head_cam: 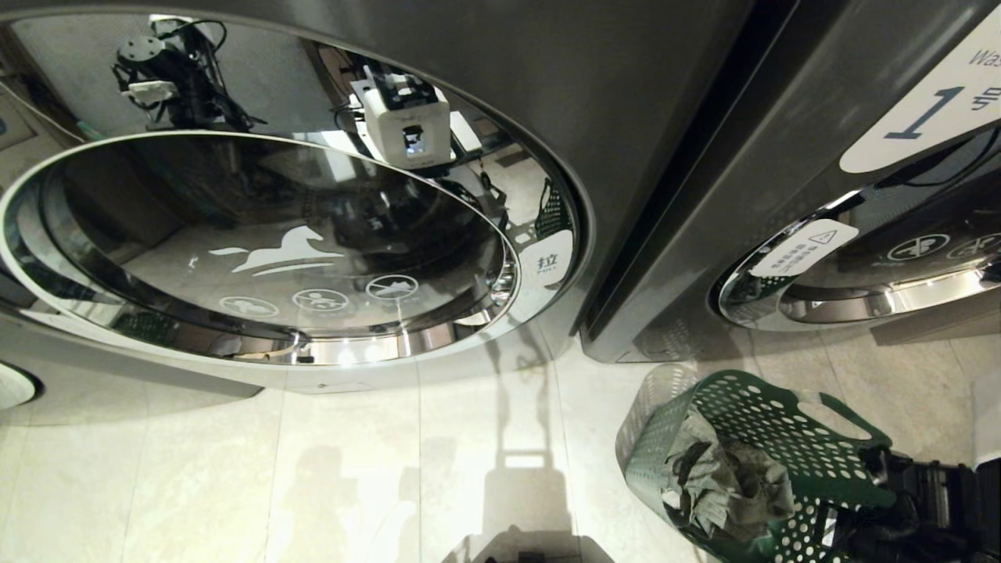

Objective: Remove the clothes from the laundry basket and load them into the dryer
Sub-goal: Take the clothes out of the basket

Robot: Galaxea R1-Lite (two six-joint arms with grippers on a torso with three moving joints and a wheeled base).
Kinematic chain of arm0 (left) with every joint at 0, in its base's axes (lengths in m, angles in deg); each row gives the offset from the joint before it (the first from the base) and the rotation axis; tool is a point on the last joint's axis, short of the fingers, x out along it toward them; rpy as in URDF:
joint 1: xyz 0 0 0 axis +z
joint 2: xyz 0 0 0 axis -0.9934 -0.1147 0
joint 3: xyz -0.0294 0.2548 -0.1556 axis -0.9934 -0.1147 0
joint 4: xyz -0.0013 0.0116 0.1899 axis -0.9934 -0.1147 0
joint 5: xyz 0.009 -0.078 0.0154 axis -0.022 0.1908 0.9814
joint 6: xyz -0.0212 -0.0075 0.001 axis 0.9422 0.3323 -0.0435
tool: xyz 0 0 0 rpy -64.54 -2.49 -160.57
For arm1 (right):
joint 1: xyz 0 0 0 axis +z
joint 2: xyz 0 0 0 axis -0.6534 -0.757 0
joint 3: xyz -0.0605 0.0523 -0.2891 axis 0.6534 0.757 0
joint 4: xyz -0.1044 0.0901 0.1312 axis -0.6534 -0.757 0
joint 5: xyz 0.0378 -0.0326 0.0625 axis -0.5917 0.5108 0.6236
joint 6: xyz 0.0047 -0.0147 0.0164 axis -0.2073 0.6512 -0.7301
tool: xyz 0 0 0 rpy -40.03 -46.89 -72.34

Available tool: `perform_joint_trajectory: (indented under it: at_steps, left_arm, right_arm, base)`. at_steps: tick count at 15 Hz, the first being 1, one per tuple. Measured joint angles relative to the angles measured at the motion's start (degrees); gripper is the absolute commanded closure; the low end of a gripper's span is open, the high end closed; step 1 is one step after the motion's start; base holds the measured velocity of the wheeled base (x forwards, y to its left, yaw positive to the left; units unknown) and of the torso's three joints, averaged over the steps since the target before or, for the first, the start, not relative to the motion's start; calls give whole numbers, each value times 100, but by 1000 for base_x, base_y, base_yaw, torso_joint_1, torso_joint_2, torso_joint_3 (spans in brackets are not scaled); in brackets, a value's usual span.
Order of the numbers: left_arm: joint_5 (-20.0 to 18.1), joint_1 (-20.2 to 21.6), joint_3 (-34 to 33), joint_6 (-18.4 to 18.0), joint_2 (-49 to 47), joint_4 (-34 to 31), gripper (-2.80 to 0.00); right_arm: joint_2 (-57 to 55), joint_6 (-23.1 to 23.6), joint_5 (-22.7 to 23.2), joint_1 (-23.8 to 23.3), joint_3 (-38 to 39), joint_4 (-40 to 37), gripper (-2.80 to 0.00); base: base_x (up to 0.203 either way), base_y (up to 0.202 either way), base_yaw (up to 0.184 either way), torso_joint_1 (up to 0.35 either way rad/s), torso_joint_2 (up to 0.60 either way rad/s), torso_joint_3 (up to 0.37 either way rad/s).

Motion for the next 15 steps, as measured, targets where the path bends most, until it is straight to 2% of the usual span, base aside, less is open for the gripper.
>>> perform_joint_trajectory:
  at_steps: [1,3,5,7,11,12,15]
  left_arm:
    - [0,0,0,1,0,1,0]
    - [0,0,0,-2,0,0,0]
    - [0,0,0,-1,0,1,0]
    - [0,0,0,0,0,0,0]
    - [0,0,0,0,0,0,0]
    - [0,0,0,-2,0,2,0]
    - [0,0,0,0,0,2,0]
  right_arm:
    - [-188,-3,75,-1,-15,-2,-280]
    - [-705,-2,409,-22,-284,-2,-280]
    - [-1214,106,679,-61,-933,0,-280]
    - [-1824,567,954,-95,-1681,1,-280]
    - [-3021,2091,1282,-128,-3267,-107,-280]
    - [-3196,2280,1317,-135,-3588,-325,-280]
    - [-3544,2369,1304,-259,-4674,-664,-280]
  base:
    - [0,0,0,0,0,0]
    - [0,0,0,0,0,0]
    - [0,0,0,0,0,0]
    - [0,0,0,0,0,0]
    - [0,0,0,0,0,0]
    - [0,0,0,0,0,0]
    - [0,0,0,0,0,0]
